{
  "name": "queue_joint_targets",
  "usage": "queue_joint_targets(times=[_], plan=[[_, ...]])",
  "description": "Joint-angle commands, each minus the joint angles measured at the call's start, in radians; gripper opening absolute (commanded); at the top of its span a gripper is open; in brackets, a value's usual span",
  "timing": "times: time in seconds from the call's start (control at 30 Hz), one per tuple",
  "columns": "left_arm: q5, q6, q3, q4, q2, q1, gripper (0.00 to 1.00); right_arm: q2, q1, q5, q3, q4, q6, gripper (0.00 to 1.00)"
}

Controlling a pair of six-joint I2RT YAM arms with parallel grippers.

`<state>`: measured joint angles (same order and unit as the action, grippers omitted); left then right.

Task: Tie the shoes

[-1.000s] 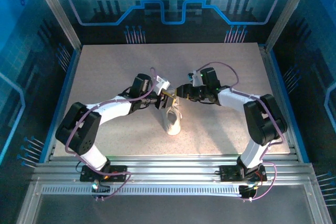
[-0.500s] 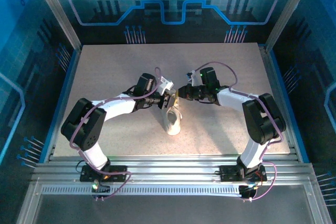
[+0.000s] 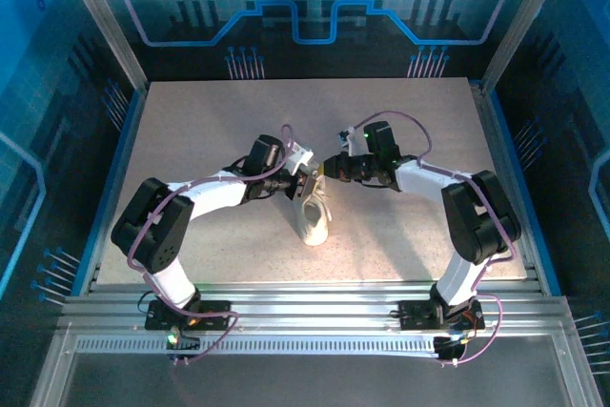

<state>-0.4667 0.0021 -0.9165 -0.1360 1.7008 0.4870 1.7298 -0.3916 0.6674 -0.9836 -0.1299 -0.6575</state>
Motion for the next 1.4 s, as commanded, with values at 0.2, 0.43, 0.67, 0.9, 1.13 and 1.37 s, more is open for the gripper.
queue_joint_targets(times=[0.2,0.43,0.67,0.9,1.13,1.37], plan=[[0.022,0.012,0.066,0.052,-0.053,0.002,0.21,-0.024,0.03,0.024,-0.033,0.051,0.046,0.0],[0.05,0.041,0.07,0.102,-0.111,-0.023,0.24,-0.001,0.03,0.012,-0.058,0.116,0.076,0.0],[0.043,0.03,0.084,0.114,-0.175,-0.062,0.42,-0.01,0.026,0.012,-0.058,0.13,0.064,0.0],[0.028,0.013,0.123,0.115,-0.289,-0.063,0.51,0.001,0.012,0.014,-0.061,0.137,0.056,0.0],[0.076,-0.032,0.201,0.135,-0.342,0.006,0.49,-0.006,0.004,-0.009,-0.058,0.139,0.047,0.0],[0.134,-0.089,0.22,0.116,-0.281,0.087,0.51,-0.001,-0.005,-0.023,-0.067,0.152,0.048,0.0]])
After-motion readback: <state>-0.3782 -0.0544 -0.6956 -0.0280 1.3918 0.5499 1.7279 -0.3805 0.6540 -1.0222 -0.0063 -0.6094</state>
